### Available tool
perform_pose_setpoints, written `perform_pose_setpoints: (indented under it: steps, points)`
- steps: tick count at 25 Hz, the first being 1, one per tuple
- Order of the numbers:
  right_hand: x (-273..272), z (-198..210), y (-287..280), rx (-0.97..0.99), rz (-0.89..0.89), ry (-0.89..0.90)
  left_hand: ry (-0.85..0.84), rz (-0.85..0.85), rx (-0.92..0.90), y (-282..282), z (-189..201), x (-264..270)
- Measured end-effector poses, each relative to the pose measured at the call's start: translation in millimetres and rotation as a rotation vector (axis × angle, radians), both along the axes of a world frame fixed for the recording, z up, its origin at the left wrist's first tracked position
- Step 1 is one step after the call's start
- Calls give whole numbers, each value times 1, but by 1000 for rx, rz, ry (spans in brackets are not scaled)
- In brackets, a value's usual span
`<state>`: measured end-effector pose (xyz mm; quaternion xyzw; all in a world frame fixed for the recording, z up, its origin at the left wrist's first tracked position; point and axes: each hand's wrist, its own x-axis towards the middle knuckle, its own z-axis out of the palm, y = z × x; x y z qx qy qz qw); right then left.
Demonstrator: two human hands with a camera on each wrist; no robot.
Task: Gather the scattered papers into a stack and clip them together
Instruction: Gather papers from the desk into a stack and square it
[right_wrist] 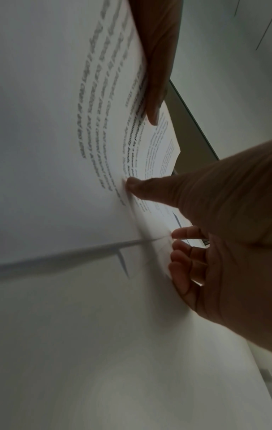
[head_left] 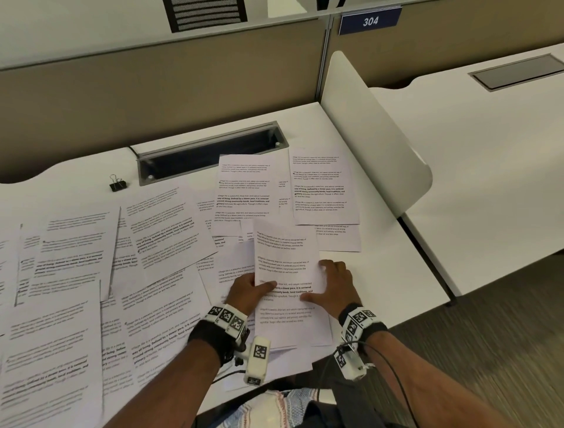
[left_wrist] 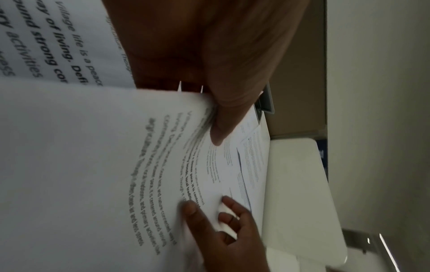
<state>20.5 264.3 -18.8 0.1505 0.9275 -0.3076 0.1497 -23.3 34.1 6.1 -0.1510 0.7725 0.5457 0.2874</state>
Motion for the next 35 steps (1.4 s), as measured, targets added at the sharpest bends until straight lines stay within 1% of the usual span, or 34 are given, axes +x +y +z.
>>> perform_pose_setpoints:
  steps: [5, 8, 10, 12, 14, 16, 17, 20, 22, 25, 28, 31, 33, 35]
  points:
    - [1, -5, 5, -65, 5, 26, 63, -104, -58, 3, 9, 6]
    - [-2, -3, 10, -198, -99, 42, 113, -108, -48, -9, 17, 8]
    - [-6, 4, 11, -306, -157, 51, 156, -100, -1, -19, 24, 11]
    - [-11, 18, 8, -450, -179, 64, 192, -103, 40, -29, 34, 13]
    - [-18, 42, 0, -649, -205, 89, 218, -88, 87, -37, 44, 14]
    - [-25, 71, -8, -809, -223, 159, 263, -73, 126, -42, 56, 15]
    - [-28, 87, -12, -834, -213, 221, 292, -60, 138, -43, 63, 14]
    - [-32, 129, -19, -823, -141, 397, 412, -62, 129, -46, 83, 7]
    - [-32, 141, -21, -778, -94, 460, 471, -43, 111, -48, 89, 1]
    - [-28, 133, -24, -715, -74, 473, 480, -16, 106, -48, 91, -1]
    - [-24, 113, -31, -648, -12, 411, 434, -53, 136, -48, 90, 5]
    - [-24, 105, -38, -649, -8, 369, 409, -39, 109, -49, 85, 8]
    - [-29, 107, -37, -643, 4, 382, 419, -13, 84, -50, 86, 7]
    - [-33, 108, -33, -666, 30, 397, 426, 18, 116, -55, 84, 5]
